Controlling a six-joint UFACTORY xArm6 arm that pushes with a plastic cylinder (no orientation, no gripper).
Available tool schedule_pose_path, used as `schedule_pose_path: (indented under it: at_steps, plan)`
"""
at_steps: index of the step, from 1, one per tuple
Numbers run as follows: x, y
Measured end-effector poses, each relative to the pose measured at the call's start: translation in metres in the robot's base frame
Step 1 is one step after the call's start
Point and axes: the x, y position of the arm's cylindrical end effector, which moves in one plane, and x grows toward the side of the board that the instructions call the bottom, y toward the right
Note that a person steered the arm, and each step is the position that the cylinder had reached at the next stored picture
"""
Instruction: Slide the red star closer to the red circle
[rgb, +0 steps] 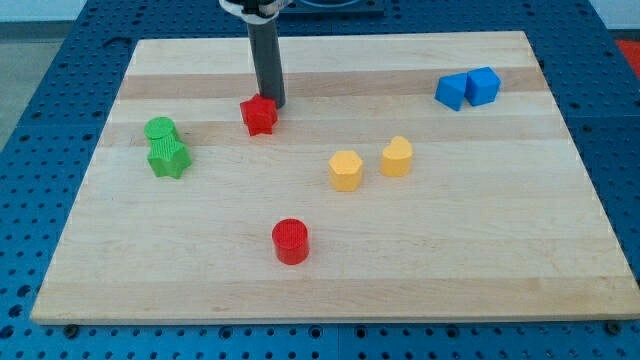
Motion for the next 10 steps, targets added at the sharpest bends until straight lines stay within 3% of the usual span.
schedule_pose_path:
  at_steps: [2,3,6,8,10]
  plan:
    - [0.016,0.0]
    - [-0.041,0.0]
    - [-0.055,-0.018]
    - [-0.055,-0.018]
    - [-0.01,-0.042]
